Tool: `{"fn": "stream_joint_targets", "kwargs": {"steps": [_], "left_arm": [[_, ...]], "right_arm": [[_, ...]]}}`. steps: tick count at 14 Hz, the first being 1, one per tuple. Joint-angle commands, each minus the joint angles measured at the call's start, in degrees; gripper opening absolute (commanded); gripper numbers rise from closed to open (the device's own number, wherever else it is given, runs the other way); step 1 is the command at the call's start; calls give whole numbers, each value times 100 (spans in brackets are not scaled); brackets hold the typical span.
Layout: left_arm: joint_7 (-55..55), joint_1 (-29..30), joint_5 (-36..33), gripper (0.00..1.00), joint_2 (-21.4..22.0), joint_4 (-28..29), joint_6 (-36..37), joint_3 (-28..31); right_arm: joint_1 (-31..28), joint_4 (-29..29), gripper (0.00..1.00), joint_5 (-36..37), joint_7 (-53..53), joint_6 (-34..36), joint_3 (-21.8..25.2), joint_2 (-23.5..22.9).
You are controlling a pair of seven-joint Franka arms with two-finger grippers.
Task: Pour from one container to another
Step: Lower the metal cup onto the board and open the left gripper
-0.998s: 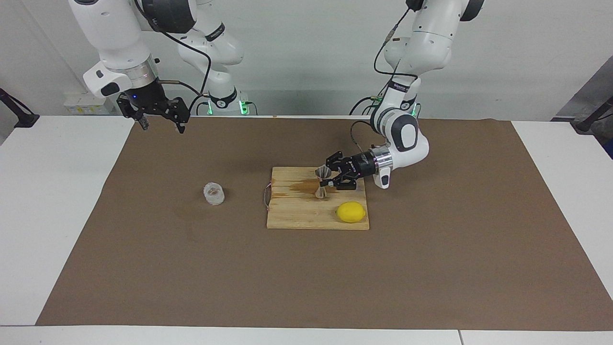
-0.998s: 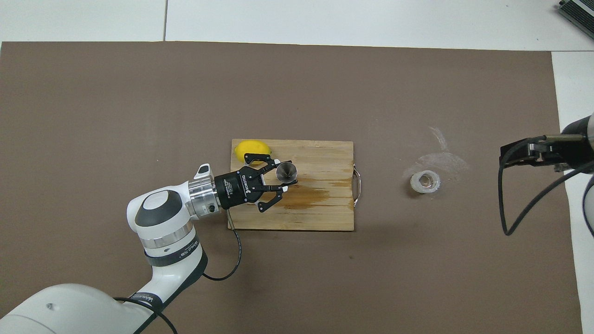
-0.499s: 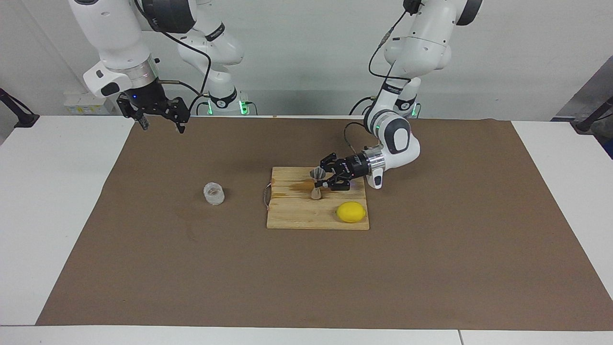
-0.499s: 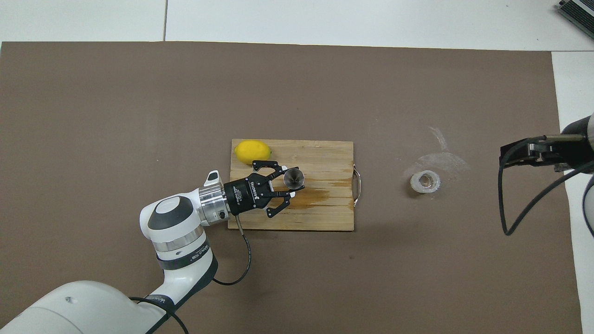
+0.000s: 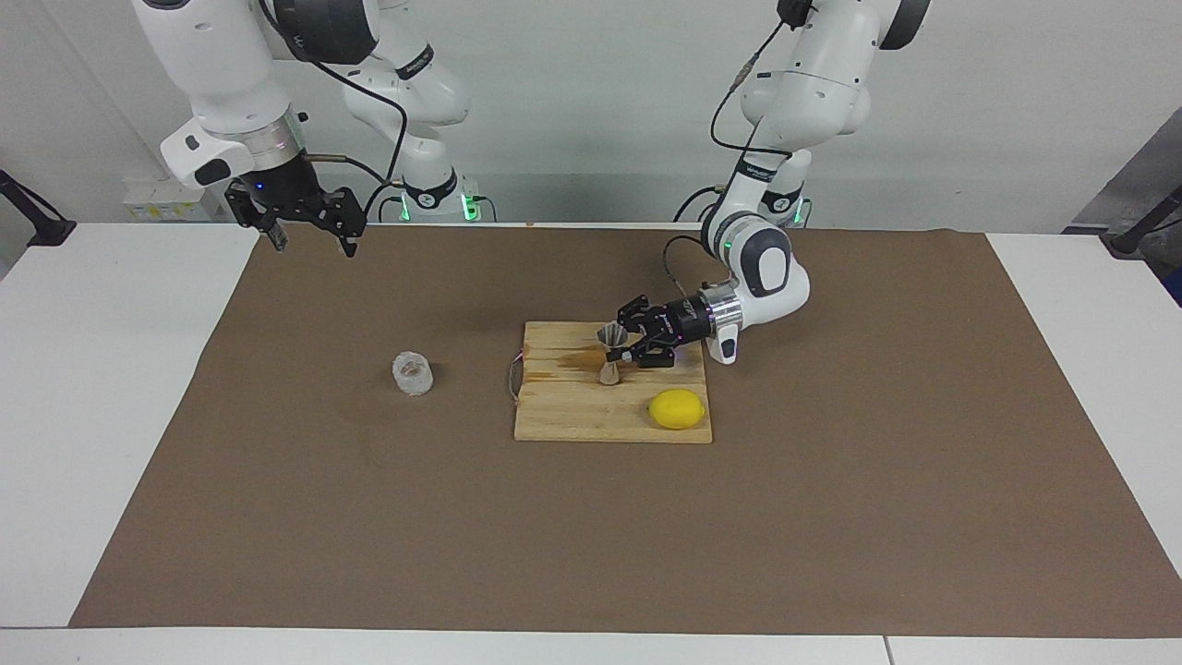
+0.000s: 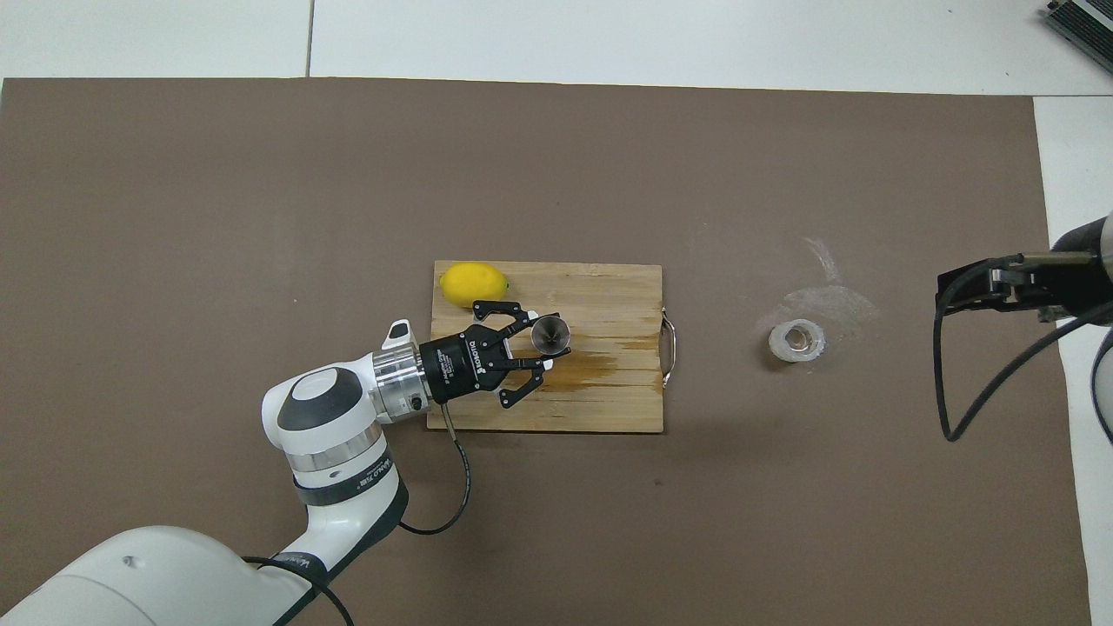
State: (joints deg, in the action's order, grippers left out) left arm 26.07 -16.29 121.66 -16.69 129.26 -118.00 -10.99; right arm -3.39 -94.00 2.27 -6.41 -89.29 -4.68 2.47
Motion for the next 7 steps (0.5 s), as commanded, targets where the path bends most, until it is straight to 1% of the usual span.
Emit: {"fn": "stream_joint_targets", "kwargs": {"steps": [1,2,4,5,6,7], "left_arm": [[-93,-129,173,38,34,38,-118,62],[-93,-129,165,44,25,29,-127,62],[-93,-172,173,50,16,20,-127,62],[-93,-173,173,56,16,3,-135,62],[-93,-173,173,68,16,3,-179,62],[-93,-173,165,91,16,3,-206,62]], "right_arm": [[-101,-83,100,-130,157,34,-42,96],[-101,-83,100,-121,157,34,-42,96],[-101,-83,100,-130,157,34,-42,96],[-101,-83,100,-130,157,34,-42,96],[-101,-83,100,-121,157,34,-42,96],[-101,-83,100,-121,157,34,-42,96]]}}
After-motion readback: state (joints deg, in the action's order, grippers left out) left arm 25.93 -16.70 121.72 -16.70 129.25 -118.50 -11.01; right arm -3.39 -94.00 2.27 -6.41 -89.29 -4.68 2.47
